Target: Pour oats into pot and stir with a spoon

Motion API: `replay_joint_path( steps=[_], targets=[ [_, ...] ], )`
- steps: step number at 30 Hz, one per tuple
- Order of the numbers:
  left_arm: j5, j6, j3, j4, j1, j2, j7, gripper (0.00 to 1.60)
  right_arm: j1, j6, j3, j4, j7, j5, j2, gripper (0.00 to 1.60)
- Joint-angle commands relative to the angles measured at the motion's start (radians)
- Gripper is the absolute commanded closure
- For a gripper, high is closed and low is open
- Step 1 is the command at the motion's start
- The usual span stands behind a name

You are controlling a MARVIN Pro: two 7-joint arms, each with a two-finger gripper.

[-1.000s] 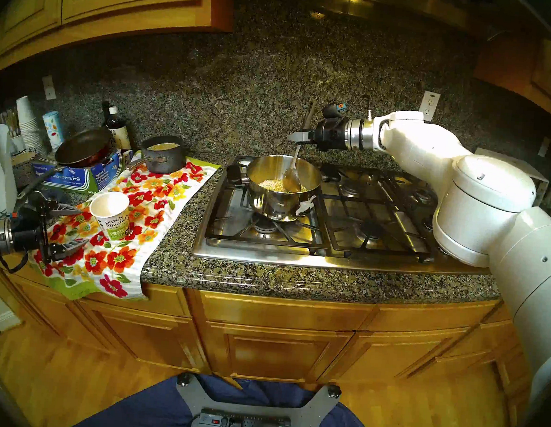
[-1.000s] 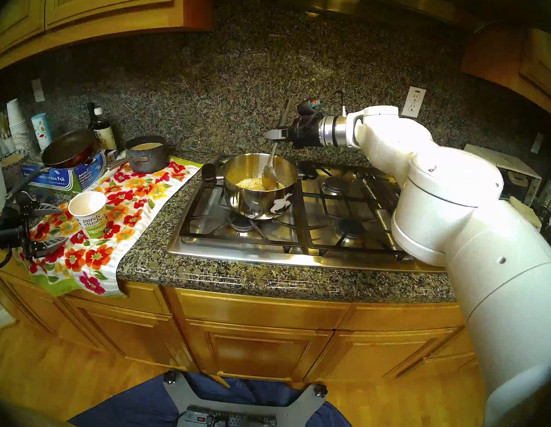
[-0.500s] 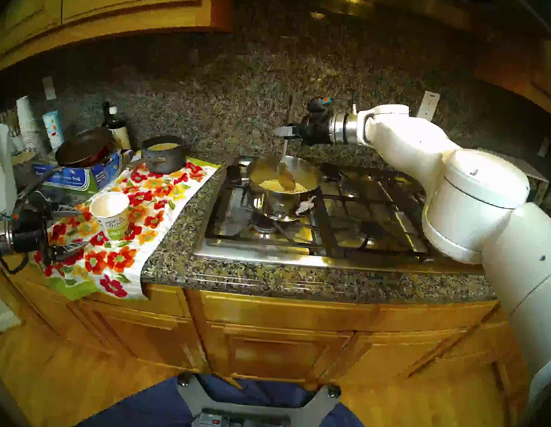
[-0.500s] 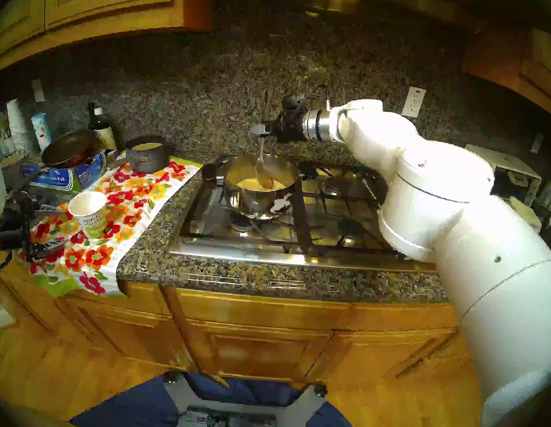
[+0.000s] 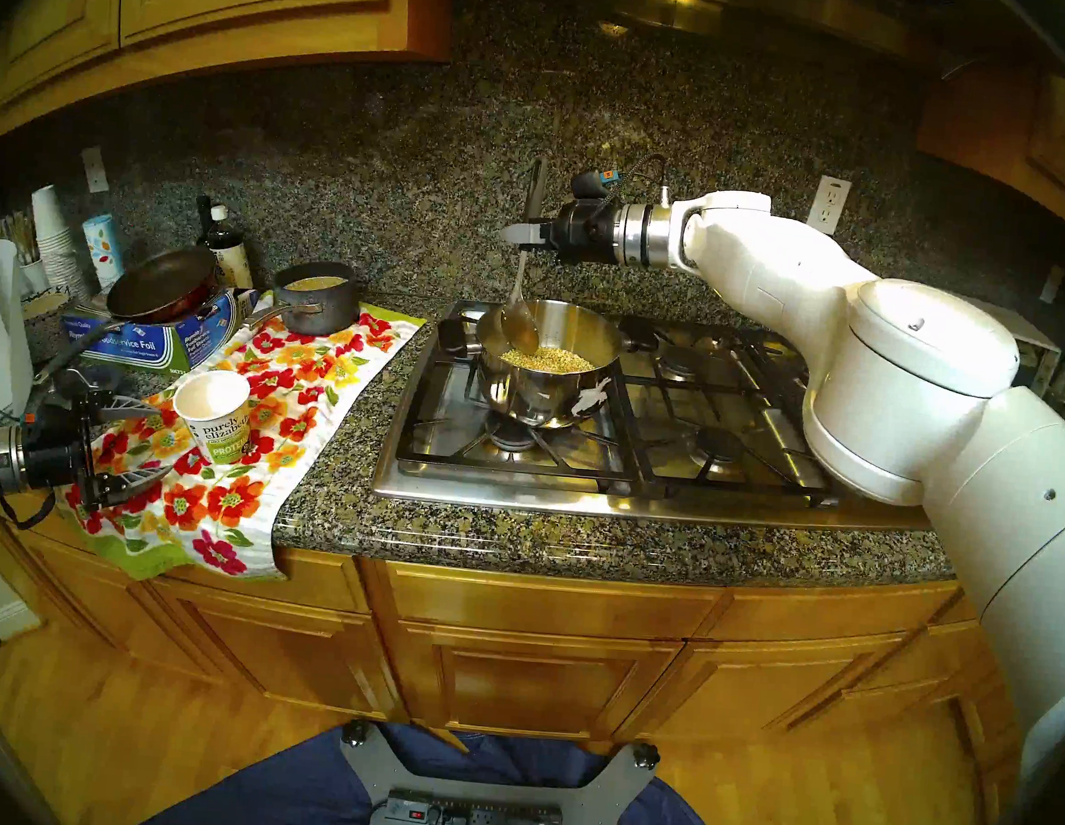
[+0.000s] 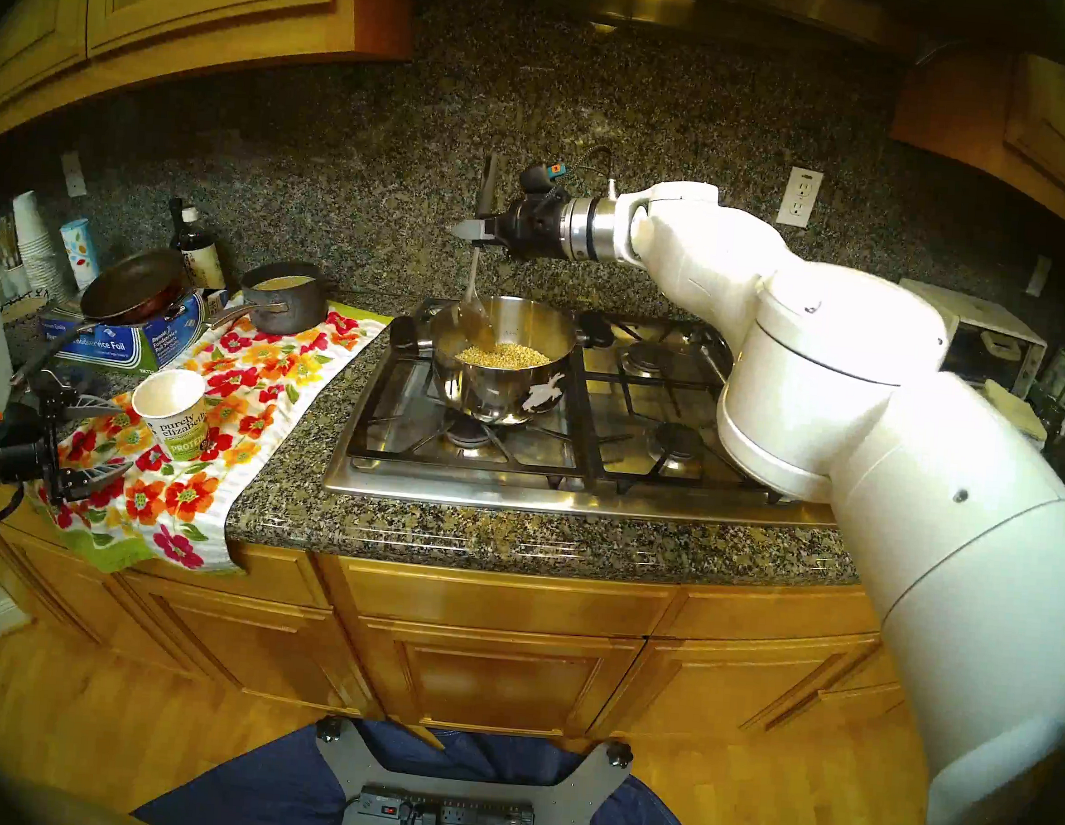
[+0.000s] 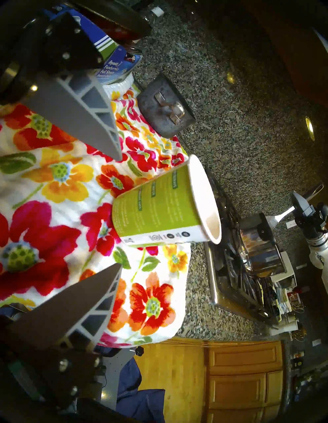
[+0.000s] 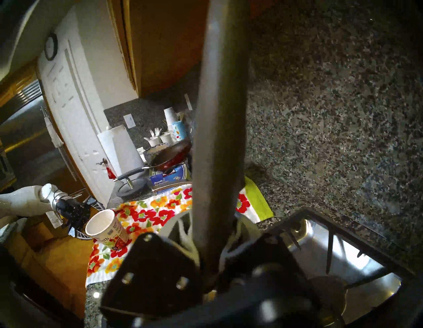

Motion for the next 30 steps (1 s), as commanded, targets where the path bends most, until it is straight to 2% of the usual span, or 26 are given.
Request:
replay_joint_path(
  steps=[1,18,23,25,30],
  targets=[
    [-0.019,0.0,-0.032,0.004,-0.012,0.007,-0.068,0.0,0.032,0.014,0.029,-0.008,0.089,0.027,0.041,1.6],
    [-0.038,0.011,-0.054,0.007,-0.003,0.002,-0.107,0.0,0.032,0.058,0.032,-0.028,0.273,0.015,0.085,1.6],
    [-0.043,0.016,-0.059,0.008,-0.002,0.001,-0.119,0.0,0.031,0.049,0.025,-0.037,0.306,0.004,0.094,1.6],
    [-0.044,0.019,-0.061,0.008,-0.002,0.0,-0.123,0.0,0.032,0.009,0.006,-0.065,0.306,-0.021,0.105,1.6],
    [-0.045,0.022,-0.066,0.007,0.003,0.0,-0.122,0.0,0.024,-0.023,0.001,-0.083,0.306,-0.031,0.114,1.6]
  ],
)
